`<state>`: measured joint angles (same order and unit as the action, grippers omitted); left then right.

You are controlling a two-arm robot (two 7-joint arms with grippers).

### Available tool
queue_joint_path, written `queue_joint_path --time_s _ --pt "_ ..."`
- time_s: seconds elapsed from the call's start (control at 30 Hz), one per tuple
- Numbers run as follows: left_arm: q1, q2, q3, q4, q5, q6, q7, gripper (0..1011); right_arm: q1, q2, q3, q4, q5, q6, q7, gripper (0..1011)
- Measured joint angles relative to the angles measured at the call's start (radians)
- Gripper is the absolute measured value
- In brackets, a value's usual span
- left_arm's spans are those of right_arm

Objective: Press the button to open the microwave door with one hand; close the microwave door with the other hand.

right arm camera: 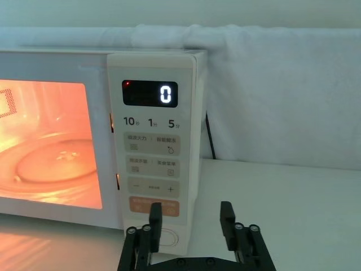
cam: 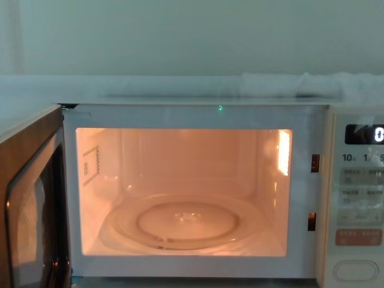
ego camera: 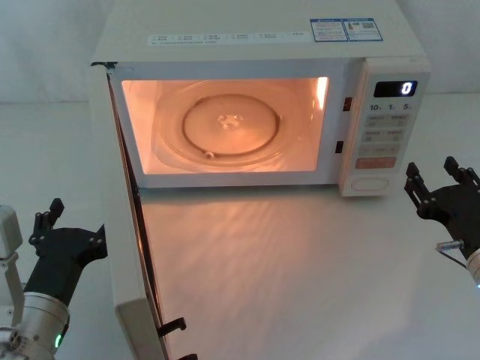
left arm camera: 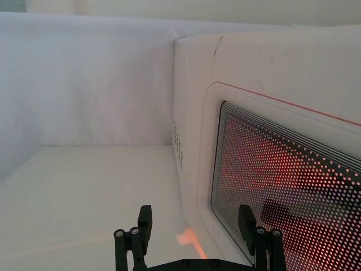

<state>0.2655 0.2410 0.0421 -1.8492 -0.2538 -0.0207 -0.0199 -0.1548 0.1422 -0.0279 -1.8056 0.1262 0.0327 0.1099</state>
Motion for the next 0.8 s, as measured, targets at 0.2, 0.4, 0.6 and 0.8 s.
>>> queue_joint_path --time_s 0.2,0.4,0.6,0.8 --pt "0.000 0.000 0.000 0.000 0.000 0.000 0.000 1001 0.000 0.000 0.000 0.000 0.000 0.001 0.000 792" --pt "0.000 0.000 0.000 0.000 0.000 0.000 0.000 1001 0.000 0.000 0.000 0.000 0.000 0.001 0.000 961" --pt "0.000 0.000 0.000 0.000 0.000 0.000 0.000 1001 0.000 0.000 0.000 0.000 0.000 0.001 0.000 1000" --pt "0.000 0.000 0.000 0.000 0.000 0.000 0.000 1001 0.000 0.000 0.000 0.000 0.000 0.001 0.000 1000"
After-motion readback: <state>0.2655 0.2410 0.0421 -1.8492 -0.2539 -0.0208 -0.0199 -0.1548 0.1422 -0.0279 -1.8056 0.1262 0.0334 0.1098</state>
